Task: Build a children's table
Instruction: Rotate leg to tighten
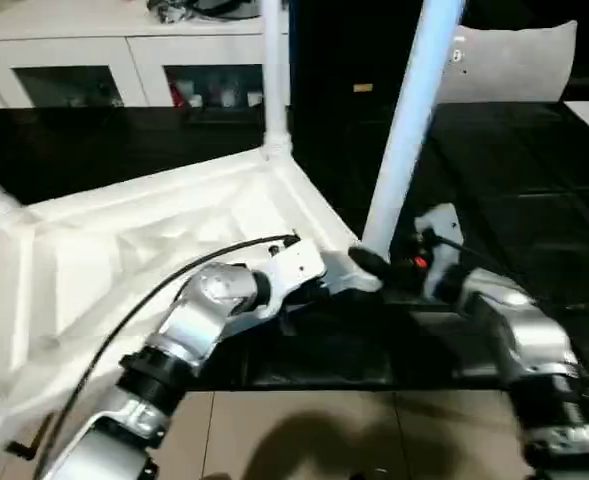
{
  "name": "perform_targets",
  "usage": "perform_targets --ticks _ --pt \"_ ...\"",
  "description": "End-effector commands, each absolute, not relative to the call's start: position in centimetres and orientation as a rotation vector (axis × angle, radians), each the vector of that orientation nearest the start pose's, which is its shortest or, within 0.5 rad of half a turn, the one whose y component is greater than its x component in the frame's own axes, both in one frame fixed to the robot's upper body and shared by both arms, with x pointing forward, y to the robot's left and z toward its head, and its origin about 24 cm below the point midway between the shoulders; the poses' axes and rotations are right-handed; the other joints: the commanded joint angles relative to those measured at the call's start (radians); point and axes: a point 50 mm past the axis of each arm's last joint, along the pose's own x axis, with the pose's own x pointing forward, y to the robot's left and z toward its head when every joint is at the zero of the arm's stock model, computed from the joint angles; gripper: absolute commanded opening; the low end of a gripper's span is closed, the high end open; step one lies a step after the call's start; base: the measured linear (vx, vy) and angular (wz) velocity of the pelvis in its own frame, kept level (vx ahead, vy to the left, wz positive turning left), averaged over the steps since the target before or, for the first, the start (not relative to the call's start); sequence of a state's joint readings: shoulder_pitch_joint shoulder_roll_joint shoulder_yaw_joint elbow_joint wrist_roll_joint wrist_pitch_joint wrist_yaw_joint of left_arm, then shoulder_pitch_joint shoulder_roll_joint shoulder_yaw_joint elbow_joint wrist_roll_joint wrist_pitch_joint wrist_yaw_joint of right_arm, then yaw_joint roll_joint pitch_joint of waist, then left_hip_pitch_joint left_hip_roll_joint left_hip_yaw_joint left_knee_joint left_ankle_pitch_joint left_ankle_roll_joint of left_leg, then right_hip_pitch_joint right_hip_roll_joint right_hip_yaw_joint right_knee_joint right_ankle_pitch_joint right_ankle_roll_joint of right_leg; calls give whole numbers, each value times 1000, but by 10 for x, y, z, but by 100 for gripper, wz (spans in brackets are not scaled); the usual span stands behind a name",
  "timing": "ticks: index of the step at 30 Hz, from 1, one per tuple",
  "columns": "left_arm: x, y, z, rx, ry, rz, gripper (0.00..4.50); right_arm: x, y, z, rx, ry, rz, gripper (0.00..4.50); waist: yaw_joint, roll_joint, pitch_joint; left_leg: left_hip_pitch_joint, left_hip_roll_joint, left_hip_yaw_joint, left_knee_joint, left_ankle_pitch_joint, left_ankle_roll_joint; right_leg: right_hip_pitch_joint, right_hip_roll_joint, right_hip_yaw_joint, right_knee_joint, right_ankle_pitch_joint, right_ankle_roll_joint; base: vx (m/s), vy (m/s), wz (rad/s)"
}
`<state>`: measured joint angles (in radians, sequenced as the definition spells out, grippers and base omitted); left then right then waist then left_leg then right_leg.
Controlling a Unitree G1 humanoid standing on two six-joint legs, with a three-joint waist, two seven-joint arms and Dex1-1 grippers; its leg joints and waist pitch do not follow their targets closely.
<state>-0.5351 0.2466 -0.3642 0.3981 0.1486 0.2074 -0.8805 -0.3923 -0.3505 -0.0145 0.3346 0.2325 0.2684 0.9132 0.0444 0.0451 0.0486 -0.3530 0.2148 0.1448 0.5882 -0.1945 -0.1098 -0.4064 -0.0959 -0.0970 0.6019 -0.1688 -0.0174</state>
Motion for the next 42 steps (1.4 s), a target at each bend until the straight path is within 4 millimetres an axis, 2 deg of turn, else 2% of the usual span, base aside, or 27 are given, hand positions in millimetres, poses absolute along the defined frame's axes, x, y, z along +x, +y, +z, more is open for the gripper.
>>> perform_targets --ticks 1,4,5,10,13,14,21,25,27,28,29,33,37,40,42 --pt "308 89 49 548 350 -1190 0 303 -174 72 -47 225 978 410 3 -9 -68 -15 -3 18 -60 -164 100 69 -32 37 -79 -238 -189 0 0 0" --pt "301 97 46 555 349 -1278 0 298 -185 77 -114 242 1072 410 3 -11 -67 -15 -2 19 -60 -173 100 69 -33 36 -79 -255 -191 0 0 0" --pt "299 100 46 560 352 -1307 0 297 -187 79 -129 247 1096 410 4 -16 -68 -15 -3 20 -58 -174 104 69 -34 37 -80 -265 -188 0 0 0" --pt "289 120 45 652 393 -1491 0 288 -190 82 -155 319 1275 410 9 -15 -65 -13 1 21 -60 -180 108 65 -32 37 -80 -290 -186 0 0 0" --pt "287 124 45 672 404 -1529 0 288 -190 81 -160 335 1303 410 13 -14 -65 -11 4 22 -61 -177 98 63 -32 38 -78 -290 -188 0 0 0" --pt "286 127 46 680 410 -1561 0 288 -188 81 -164 338 1315 394 17 -14 -65 -6 6 23 -62 -179 94 60 -32 39 -78 -292 -191 0 0 0" --pt "281 131 49 696 413 -1685 0 287 -172 77 -136 336 1417 332 23 -14 -68 -8 6 25 -61 -167 85 63 -33 41 -70 -243 -208 0 0 0" --pt "281 129 49 697 409 -1699 0 285 -164 74 -120 342 1452 292 24 -13 -67 -6 8 25 -63 -172 78 62 -34 41 -70 -261 -203 0 0 0" --pt "281 127 49 692 404 -1705 0 283 -160 72 -97 353 1472 287 28 -14 -67 -5 8 25 -63 -172 75 62 -34 42 -71 -265 -202 0 0 0" --pt "281 127 49 692 404 -1705 0 283 -160 72 -97 353 1472 283 30 -13 -67 -5 9 25 -63 -168 73 62 -34 42 -70 -262 -200 0 0 0" --pt "281 127 49 690 403 -1707 0 283 -160 72 -89 355 1477 257 33 -16 -69 -5 9 26 -63 -161 72 63 -33 43 -69 -251 -200 0 0 0" --pt "280 126 51 673 396 -1716 0 281 -160 71 -58 373 1506 244 40 -16 -70 -6 9 27 -61 -147 74 63 -34 43 -66 -234 -203 0 0 0" --pt "281 127 51 665 400 -1701 0 278 -159 71 -35 374 1517 212 41 -19 -69 -6 8 27 -62 -149 70 64 -34 43 -67 -248 -194 0 0 0" --pt "286 125 50 626 417 -1639 0 274 -154 72 15 345 1505 209 44 -17 -69 -4 8 27 -61 -139 68 63 -34 44 -67 -246 -191 0 0 0" --pt "293 115 55 508 410 -1534 0 275 -144 67 29 329 1411 209 42 -16 -67 -5 8 28 -63 -143 62 63 -34 45 -68 -251 -190 0 0 0"
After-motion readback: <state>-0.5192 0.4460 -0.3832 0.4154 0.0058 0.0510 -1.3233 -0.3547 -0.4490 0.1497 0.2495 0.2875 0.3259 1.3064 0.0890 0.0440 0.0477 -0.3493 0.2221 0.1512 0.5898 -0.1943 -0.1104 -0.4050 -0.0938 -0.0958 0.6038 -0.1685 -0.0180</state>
